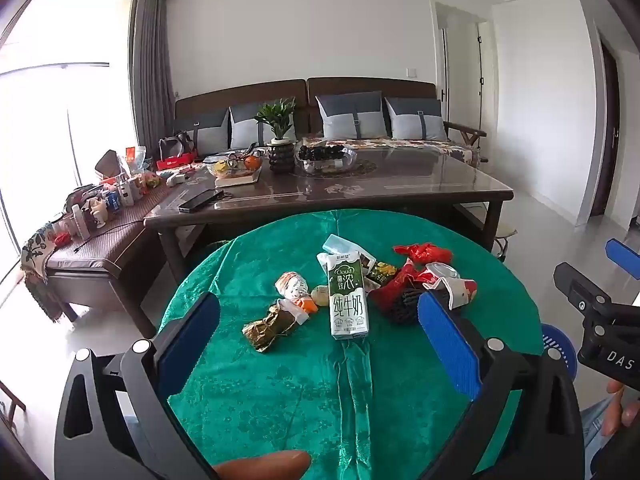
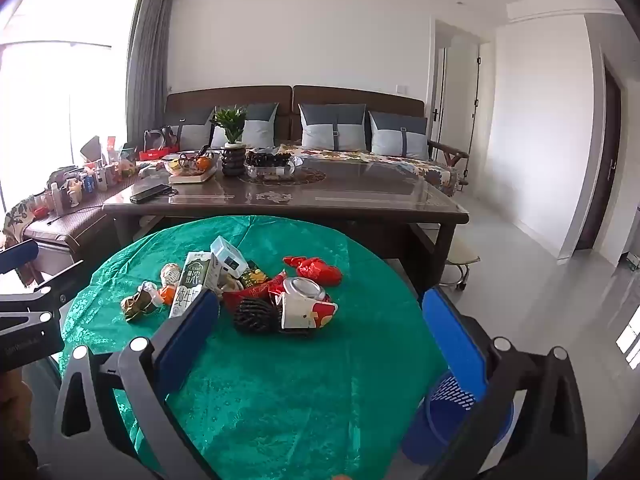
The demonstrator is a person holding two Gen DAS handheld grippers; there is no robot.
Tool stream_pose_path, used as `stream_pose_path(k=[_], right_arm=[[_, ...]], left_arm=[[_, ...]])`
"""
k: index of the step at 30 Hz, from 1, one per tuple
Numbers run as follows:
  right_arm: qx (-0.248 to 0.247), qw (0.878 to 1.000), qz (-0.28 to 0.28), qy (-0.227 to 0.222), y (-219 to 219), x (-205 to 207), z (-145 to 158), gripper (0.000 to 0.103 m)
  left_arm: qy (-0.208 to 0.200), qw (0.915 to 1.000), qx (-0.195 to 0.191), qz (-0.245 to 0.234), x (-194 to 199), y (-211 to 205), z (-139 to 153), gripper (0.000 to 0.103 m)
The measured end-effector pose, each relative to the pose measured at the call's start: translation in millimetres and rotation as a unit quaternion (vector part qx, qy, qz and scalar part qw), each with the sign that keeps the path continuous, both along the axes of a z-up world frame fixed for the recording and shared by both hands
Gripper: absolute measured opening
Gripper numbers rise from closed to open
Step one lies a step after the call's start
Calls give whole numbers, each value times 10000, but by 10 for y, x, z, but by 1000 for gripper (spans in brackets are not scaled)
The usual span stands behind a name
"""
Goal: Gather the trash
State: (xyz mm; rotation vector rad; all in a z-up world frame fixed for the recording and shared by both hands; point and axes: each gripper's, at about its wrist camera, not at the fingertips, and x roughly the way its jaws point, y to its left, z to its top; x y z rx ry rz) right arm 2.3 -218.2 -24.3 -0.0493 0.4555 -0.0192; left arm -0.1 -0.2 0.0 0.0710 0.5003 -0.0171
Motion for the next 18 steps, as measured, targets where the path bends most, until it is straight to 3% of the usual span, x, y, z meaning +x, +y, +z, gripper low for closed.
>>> stream_pose_path(k=[18], right_arm=[[24,10000,-31,14,-40,-12,-8,99]], left_arm=[[83,9999,-56,-54,56,19,-89,98]])
